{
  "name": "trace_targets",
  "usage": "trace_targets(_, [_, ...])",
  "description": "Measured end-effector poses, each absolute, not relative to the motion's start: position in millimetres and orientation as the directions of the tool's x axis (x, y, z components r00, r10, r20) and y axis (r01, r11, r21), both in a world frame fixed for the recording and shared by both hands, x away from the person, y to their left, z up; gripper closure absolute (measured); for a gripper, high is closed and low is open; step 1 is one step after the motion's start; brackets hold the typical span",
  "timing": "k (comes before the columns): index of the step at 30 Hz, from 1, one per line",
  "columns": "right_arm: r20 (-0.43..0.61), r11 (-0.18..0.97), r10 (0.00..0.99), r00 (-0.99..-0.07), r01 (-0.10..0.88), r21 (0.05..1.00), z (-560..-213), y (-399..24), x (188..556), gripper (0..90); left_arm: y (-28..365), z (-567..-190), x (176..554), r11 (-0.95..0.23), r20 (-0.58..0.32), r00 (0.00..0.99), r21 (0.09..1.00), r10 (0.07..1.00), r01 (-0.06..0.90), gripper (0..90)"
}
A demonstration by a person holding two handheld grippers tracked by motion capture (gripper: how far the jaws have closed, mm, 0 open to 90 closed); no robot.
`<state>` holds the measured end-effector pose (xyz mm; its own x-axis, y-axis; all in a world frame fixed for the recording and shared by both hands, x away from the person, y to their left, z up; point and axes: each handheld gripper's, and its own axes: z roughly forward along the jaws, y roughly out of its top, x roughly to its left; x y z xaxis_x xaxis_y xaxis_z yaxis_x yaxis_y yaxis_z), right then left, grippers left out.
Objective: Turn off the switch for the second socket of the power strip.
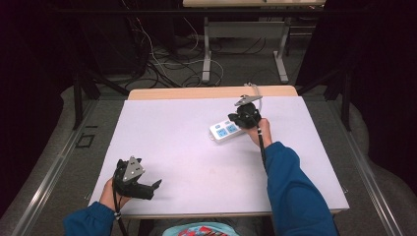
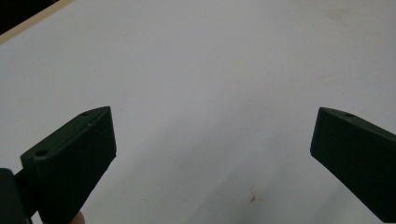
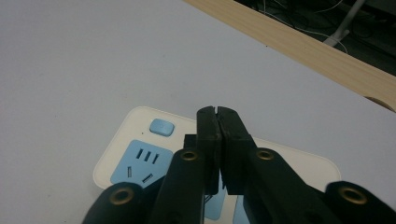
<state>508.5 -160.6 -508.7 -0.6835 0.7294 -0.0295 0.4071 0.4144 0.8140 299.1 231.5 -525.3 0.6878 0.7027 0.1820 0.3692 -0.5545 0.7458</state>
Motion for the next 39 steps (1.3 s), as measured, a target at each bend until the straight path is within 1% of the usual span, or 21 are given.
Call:
trace_targets(2, [-0.046,0.426,0.727,-0.685,0.398,0.813,-510,-159,510,90.0,232,-525,299,-0.557,0.184,0.689,0.744,0.701,0.369,0.2])
trace_targets(6, [-0.035,0.419,0.734,-0.678,0.412,0.809,-511,-155,510,90.0,232,-525,299,-0.555,0.184,0.686,0.745,0.704,0.370,0.2])
trace_targets(14, [-0.083,0.444,0.745,-0.661,0.399,0.802,-520,-148,515,90.0,232,-525,299,-0.562,0.191,0.688,0.742,0.700,0.366,0.2])
trace_targets(20, [-0.069,0.424,0.763,-0.642,0.417,0.804,-523,-150,517,90.0,232,-525,298,-0.558,0.187,0.685,0.742,0.704,0.371,0.2])
trace_targets(22, [-0.076,0.434,0.760,-0.645,0.417,0.799,-525,-151,518,90.0,233,-525,297,-0.556,0.185,0.685,0.744,0.704,0.371,0.2])
trace_targets(24, [-0.058,0.417,0.774,-0.630,0.439,0.795,-527,-150,518,90.0,232,-525,297,-0.556,0.186,0.685,0.744,0.705,0.371,0.2])
trace_targets(25, [-0.066,0.419,0.771,-0.634,0.427,0.801,-529,-150,520,90.0,232,-525,297,-0.556,0.186,0.684,0.744,0.705,0.371,0.2])
trace_targets(31, [-0.060,0.427,0.771,-0.634,0.445,0.787,-533,-147,522,90.0,232,-525,298,-0.559,0.186,0.687,0.742,0.703,0.370,0.2])
trace_targets(39, [-0.058,0.430,0.766,-0.640,0.444,0.786,-536,-144,523,90.0,233,-525,298,-0.558,0.185,0.687,0.742,0.702,0.370,0.2])
